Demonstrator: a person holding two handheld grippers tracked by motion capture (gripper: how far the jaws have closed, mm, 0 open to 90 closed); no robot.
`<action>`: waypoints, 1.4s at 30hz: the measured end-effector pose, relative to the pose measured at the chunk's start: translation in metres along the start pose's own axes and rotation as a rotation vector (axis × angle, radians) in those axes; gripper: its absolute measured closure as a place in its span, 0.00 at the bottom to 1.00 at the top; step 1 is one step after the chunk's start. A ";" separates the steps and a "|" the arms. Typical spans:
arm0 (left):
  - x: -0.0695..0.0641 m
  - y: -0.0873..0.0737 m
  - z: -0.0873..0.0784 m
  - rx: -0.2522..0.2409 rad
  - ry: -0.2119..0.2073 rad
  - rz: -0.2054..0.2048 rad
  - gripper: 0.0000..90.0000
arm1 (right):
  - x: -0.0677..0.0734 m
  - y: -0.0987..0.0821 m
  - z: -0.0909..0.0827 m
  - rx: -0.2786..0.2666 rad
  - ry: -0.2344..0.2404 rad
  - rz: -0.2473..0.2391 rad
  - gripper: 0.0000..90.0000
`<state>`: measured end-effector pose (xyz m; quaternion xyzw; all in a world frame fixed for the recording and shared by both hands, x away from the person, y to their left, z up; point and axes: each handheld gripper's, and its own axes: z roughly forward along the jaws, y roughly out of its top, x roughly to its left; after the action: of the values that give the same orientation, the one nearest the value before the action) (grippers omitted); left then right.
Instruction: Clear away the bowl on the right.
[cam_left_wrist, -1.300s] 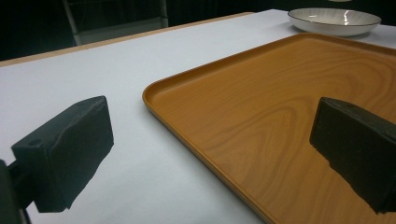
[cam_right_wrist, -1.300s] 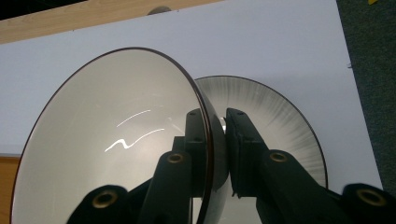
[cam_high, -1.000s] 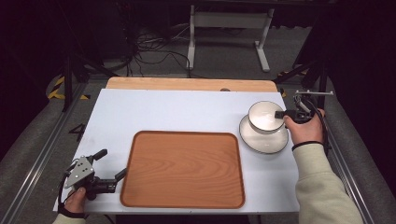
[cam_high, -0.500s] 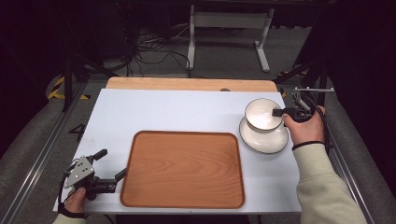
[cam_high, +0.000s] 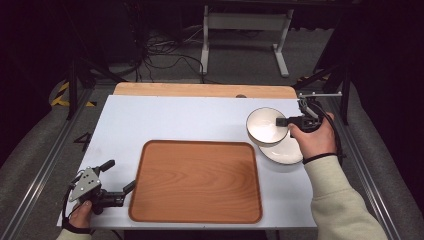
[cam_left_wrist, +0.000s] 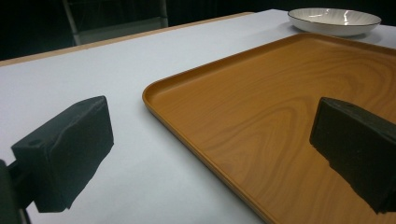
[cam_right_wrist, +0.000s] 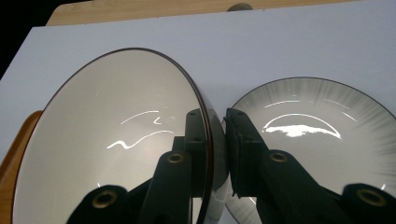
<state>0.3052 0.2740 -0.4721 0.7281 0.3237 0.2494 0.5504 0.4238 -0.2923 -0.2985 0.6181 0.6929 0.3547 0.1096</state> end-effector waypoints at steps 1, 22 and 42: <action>0.000 0.000 0.000 0.000 0.000 0.001 0.00 | 0.003 0.000 0.000 0.003 0.007 -0.007 0.89; 0.000 0.000 0.000 0.000 0.000 0.000 0.00 | 0.060 -0.009 -0.001 0.056 0.115 -0.110 0.88; 0.000 0.000 0.000 0.005 -0.003 0.009 0.00 | 0.118 -0.021 0.014 0.112 0.249 -0.192 0.87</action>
<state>0.3051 0.2741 -0.4718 0.7313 0.3203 0.2498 0.5479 0.3907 -0.1769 -0.2879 0.5054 0.7758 0.3772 0.0215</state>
